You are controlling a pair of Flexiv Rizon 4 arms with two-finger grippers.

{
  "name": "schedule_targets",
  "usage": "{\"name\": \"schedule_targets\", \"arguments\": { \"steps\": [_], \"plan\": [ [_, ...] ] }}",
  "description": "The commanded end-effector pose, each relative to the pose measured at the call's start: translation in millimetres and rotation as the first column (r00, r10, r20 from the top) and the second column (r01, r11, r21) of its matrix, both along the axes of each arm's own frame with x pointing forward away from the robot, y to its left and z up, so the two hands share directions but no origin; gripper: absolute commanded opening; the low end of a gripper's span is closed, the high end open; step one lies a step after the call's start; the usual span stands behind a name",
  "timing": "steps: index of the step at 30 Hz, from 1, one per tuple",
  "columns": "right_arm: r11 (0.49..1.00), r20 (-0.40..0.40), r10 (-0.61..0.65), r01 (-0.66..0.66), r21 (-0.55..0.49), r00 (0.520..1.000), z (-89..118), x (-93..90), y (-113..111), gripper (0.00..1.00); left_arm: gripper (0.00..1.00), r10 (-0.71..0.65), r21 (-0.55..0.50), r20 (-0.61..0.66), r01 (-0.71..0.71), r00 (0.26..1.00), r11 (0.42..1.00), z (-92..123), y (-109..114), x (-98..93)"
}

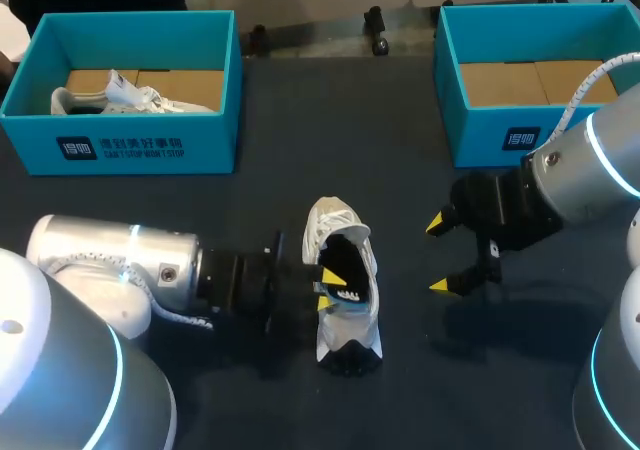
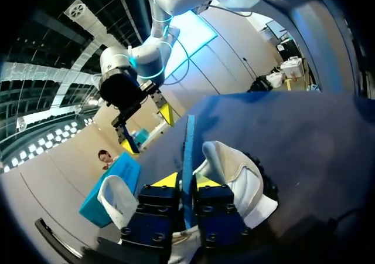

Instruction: Take the shoe out of the shoebox, open the shoe tongue, remove and reinsert the insole, then place the shoe into the shoebox

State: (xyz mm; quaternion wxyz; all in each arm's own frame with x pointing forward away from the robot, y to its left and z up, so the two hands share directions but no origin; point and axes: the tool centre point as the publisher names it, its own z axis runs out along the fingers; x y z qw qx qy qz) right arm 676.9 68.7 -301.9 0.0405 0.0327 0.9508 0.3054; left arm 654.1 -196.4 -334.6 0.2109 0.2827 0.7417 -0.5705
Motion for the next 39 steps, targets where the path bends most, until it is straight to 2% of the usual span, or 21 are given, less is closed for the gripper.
{"name": "schedule_targets", "arguments": {
  "steps": [1,11,17,20,21,22,23,24,25,28,32,34,37,39],
  "plan": [
    [1.000,0.003,-0.001,0.001,0.001,1.000,0,-1.6,0,1.00,0.00,-0.012,0.024,0.003,0.012,1.000,1.000,-4,-1,4.1],
    [1.000,0.003,-0.001,0.001,0.001,1.000,0,-1.6,0,1.00,0.00,0.015,0.052,0.027,-0.016,1.000,0.999,-14,-3,17.5],
    [1.000,0.003,-0.001,0.001,0.001,1.000,0,-1.6,0,1.00,0.00,0.023,0.031,0.024,-0.024,0.999,0.999,-4,-3,13.1],
    [1.000,0.003,-0.001,0.001,0.001,1.000,0,-1.6,0,1.00,0.44,0.024,0.021,0.019,-0.024,1.000,0.999,1,-1,9.5],
    [1.000,0.003,-0.001,0.001,0.001,1.000,0,-1.6,0,1.00,0.52,0.024,0.020,0.019,-0.024,1.000,1.000,2,0,7.9],
    [1.000,0.003,-0.001,0.001,0.001,1.000,0,-1.6,0,1.00,0.64,0.024,0.017,0.015,-0.025,1.000,1.000,3,1,6.5],
    [1.000,0.003,-0.001,0.001,0.001,1.000,0,-1.6,0,1.00,0.65,0.024,0.017,0.014,-0.024,1.000,1.000,4,2,5.3],
    [1.000,0.003,-0.001,0.001,0.001,1.000,0,-1.6,0,1.00,0.63,0.023,0.015,0.012,-0.023,1.000,1.000,5,2,4.3],
    [1.000,0.003,-0.001,0.001,0.001,1.000,0,-1.6,0,1.00,0.56,0.021,0.011,0.004,-0.021,1.000,1.000,6,2,3.4],
    [1.000,0.003,-0.001,0.001,0.001,1.000,0,-1.6,0,1.00,0.45,0.019,0.004,0.004,-0.019,1.000,1.000,10,2,2.0],
    [1.000,0.003,-0.001,0.001,0.001,1.000,0,-1.6,0,1.00,0.40,0.018,0.000,0.003,-0.018,1.000,1.000,11,3,1.4],
    [1.000,0.003,-0.001,0.001,0.001,1.000,0,-1.6,0,1.00,0.27,0.010,0.007,-0.003,-0.010,1.000,1.000,9,3,-0.1],
    [1.000,0.003,-0.001,0.001,0.001,1.000,0,-1.6,0,1.00,0.00,-0.010,0.020,-0.011,0.010,1.000,1.000,3,2,-3.3],
    [1.000,0.003,-0.001,0.001,0.001,1.000,0,-1.6,0,1.00,0.00,-0.017,0.030,-0.018,0.018,1.000,0.999,0,1,-5.0]
  ]
}}
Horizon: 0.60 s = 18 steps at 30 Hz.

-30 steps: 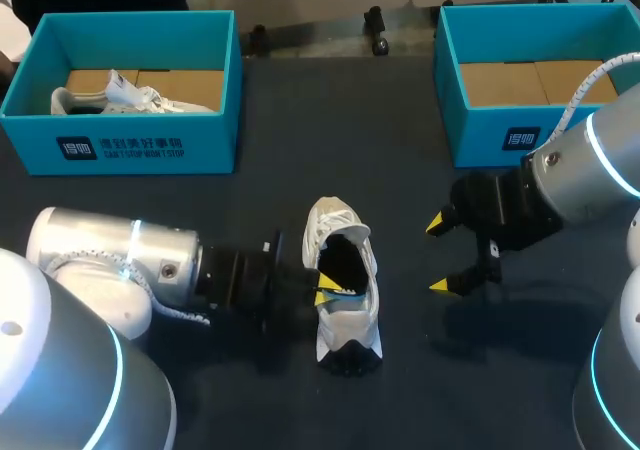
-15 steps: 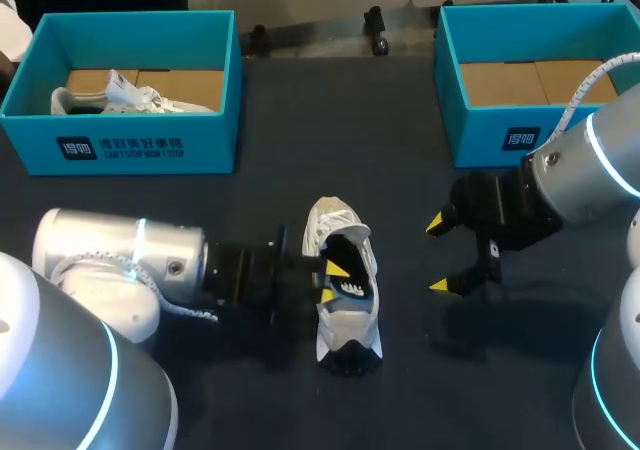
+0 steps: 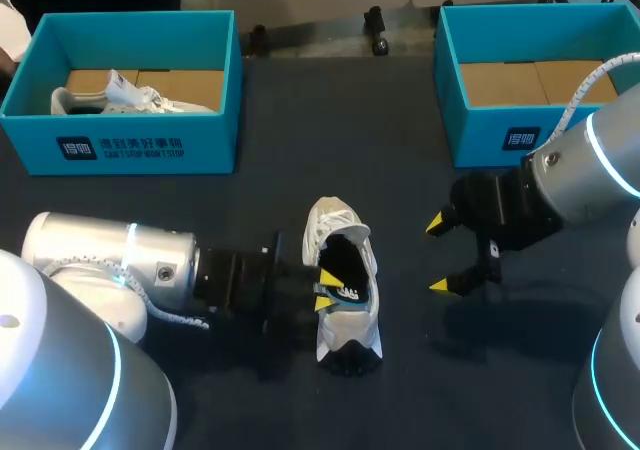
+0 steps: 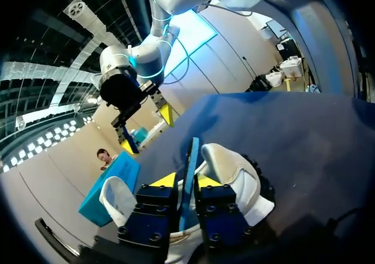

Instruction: Take the shoe out of the shoebox, open the shoe tongue, remove and reinsert the insole, then place the shoe into the shoebox

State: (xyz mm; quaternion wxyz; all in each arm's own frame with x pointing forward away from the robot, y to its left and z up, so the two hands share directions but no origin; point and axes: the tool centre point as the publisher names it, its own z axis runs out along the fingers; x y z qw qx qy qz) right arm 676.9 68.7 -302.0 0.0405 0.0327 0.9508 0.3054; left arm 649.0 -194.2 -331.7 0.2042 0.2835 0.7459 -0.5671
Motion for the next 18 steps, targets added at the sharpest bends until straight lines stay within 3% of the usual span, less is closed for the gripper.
{"name": "schedule_targets", "arguments": {
  "steps": [1,12,17,18],
  "plan": [
    [1.000,0.003,-0.001,0.001,0.001,1.000,0,-1.6,0,1.00,0.00,-0.016,0.022,-0.010,0.016,1.000,1.000,-5,-2,-0.1],
    [1.000,0.003,-0.001,0.001,0.001,1.000,0,-1.6,0,1.00,0.00,0.012,0.056,-0.017,-0.011,1.000,0.998,-23,-10,6.3],
    [1.000,0.003,-0.001,0.001,0.001,1.000,0,-1.6,0,1.00,0.00,0.019,0.055,-0.019,-0.018,1.000,0.998,-18,-8,4.5],
    [1.000,0.003,-0.001,0.001,0.001,1.000,0,-1.6,0,1.00,0.14,0.022,0.051,-0.019,-0.021,1.000,0.998,-15,-7,4.2]
  ]
}}
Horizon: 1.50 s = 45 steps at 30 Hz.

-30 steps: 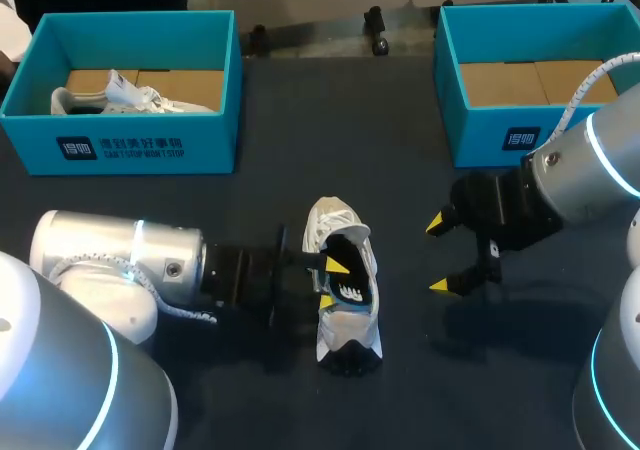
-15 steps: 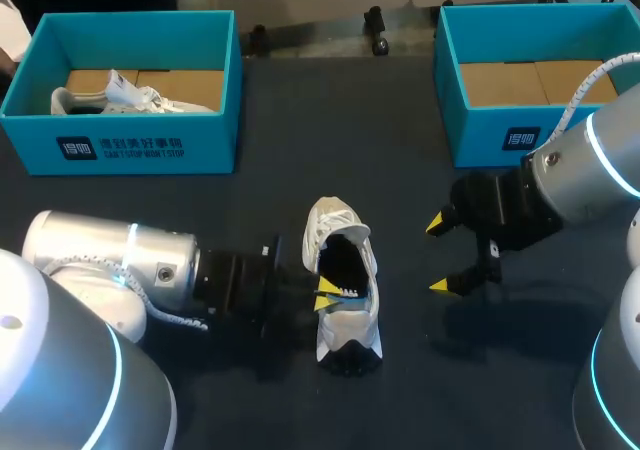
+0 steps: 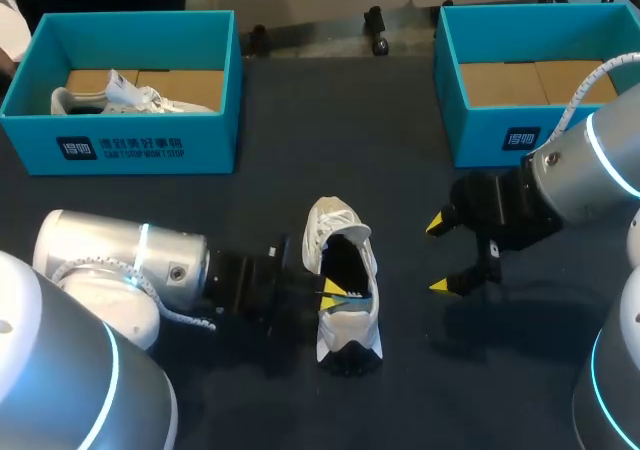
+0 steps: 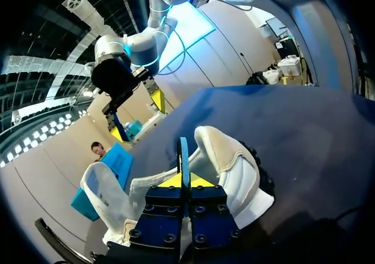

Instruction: Take the shoe out of the shoebox, open the shoe tongue, remove and reinsert the insole, then place the shoe into the shoebox

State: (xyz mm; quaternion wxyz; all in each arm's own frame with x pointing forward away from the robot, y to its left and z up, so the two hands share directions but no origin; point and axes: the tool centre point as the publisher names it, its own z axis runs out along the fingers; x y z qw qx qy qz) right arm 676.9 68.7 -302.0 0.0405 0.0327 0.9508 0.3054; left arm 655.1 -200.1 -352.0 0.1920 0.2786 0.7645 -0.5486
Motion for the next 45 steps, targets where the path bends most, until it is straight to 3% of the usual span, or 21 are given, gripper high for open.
{"name": "schedule_targets", "arguments": {
  "steps": [1,2,5,14,18,21,22,34,35,36,37,38,45],
  "plan": [
    [1.000,0.003,-0.001,0.001,0.001,1.000,0,-1.6,0,1.00,0.35,0.012,-0.009,0.005,-0.012,1.000,1.000,9,0,-2.2],
    [1.000,0.003,-0.001,0.001,0.001,1.000,0,-1.6,0,1.00,0.45,0.012,-0.013,0.007,-0.012,1.000,1.000,12,1,-2.2],
    [1.000,0.003,-0.001,0.001,0.001,1.000,0,-1.6,0,1.00,0.53,0.012,-0.021,0.013,-0.012,1.000,1.000,20,4,-1.7],
    [1.000,0.003,-0.001,0.001,0.001,1.000,0,-1.6,0,1.00,0.44,0.008,-0.032,0.027,-0.007,1.000,0.999,32,12,-2.2],
    [1.000,0.003,-0.001,0.001,0.001,1.000,0,-1.6,0,1.00,0.35,0.003,-0.020,0.016,-0.002,1.000,1.000,27,12,-5.6],
    [1.000,0.003,-0.001,0.001,0.001,1.000,0,-1.6,0,1.00,0.18,-0.008,0.004,-0.001,0.008,1.000,1.000,21,11,-8.9],
    [1.000,0.003,-0.001,0.001,0.001,1.000,0,-1.6,0,1.00,0.00,-0.013,0.014,-0.002,0.013,1.000,1.000,19,10,-10.4],
    [1.000,0.003,-0.001,0.001,0.001,1.000,0,-1.6,0,1.00,0.00,0.003,0.075,-0.005,-0.003,1.000,0.997,14,13,-5.6],
    [1.000,0.003,-0.001,0.001,0.001,1.000,0,-1.6,0,1.00,0.19,0.006,0.070,-0.003,-0.006,1.000,0.998,17,13,-6.6],
    [1.000,0.003,-0.001,0.001,0.001,1.000,0,-1.6,0,1.00,0.69,0.005,0.068,-0.003,-0.005,1.000,0.998,19,13,-7.9],
    [1.000,0.003,-0.001,0.001,0.001,1.000,0,-1.6,0,1.00,0.94,-0.003,0.062,-0.003,0.003,1.000,0.998,22,13,-9.5],
    [1.000,0.003,-0.001,0.001,0.001,1.000,0,-1.6,0,1.00,1.00,-0.007,0.052,0.002,0.007,1.000,0.999,25,13,-10.5],
    [1.000,0.003,-0.001,0.001,0.001,1.000,0,-1.6,0,1.00,1.00,-0.005,0.030,0.011,0.004,1.000,1.000,36,11,-11.8]
  ]
}}
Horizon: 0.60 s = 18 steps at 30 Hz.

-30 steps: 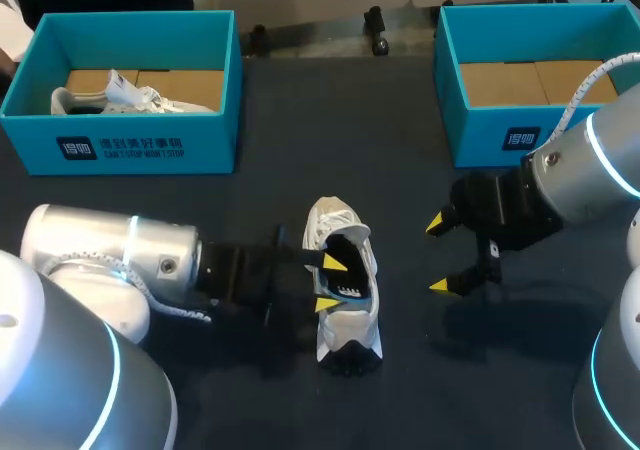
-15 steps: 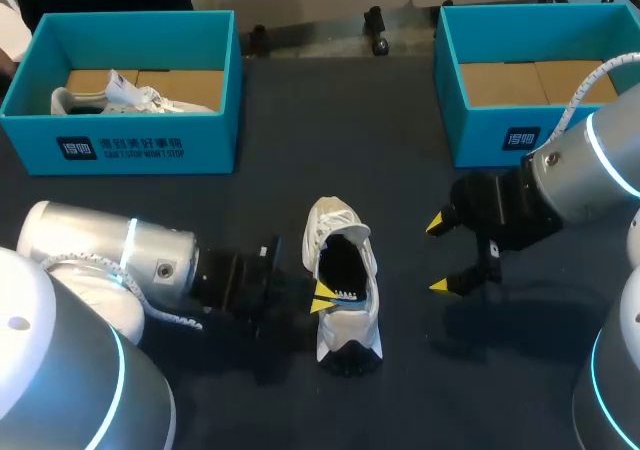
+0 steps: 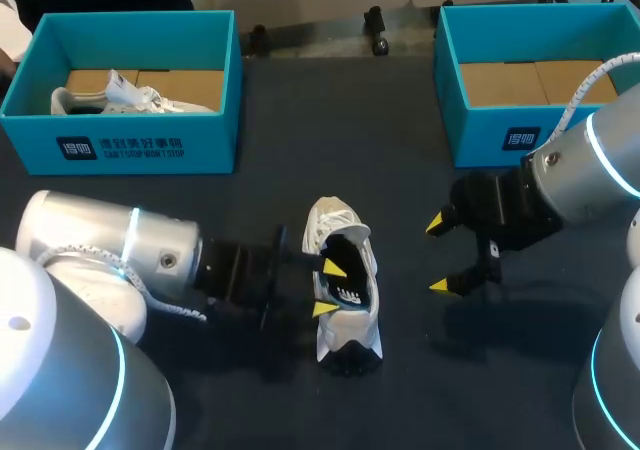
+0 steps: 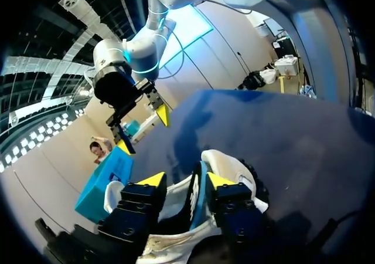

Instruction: Take the shoe out of the shoebox, open the shoe tongue, remove and reinsert the insole, then place the shoe into the shoebox

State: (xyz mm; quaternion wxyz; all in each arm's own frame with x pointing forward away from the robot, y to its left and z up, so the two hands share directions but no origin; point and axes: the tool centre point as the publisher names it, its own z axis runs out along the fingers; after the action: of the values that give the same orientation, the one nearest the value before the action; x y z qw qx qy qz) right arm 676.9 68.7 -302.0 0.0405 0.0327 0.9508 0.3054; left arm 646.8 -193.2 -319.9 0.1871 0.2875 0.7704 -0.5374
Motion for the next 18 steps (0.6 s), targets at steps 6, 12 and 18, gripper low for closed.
{"name": "schedule_targets", "arguments": {
  "steps": [6,12,18],
  "plan": [
    [1.000,0.003,-0.001,0.001,0.001,1.000,0,-1.6,0,1.00,0.82,0.011,0.000,0.023,-0.011,1.000,1.000,15,6,-4.2],
    [1.000,0.003,-0.001,0.001,0.001,1.000,0,-1.6,0,1.00,0.36,-0.003,0.013,0.064,0.002,0.998,1.000,28,9,0.6],
    [1.000,0.003,-0.001,0.001,0.001,1.000,0,-1.6,0,1.00,0.00,-0.081,0.072,0.119,0.072,0.990,0.995,42,14,-0.9]
  ]
}}
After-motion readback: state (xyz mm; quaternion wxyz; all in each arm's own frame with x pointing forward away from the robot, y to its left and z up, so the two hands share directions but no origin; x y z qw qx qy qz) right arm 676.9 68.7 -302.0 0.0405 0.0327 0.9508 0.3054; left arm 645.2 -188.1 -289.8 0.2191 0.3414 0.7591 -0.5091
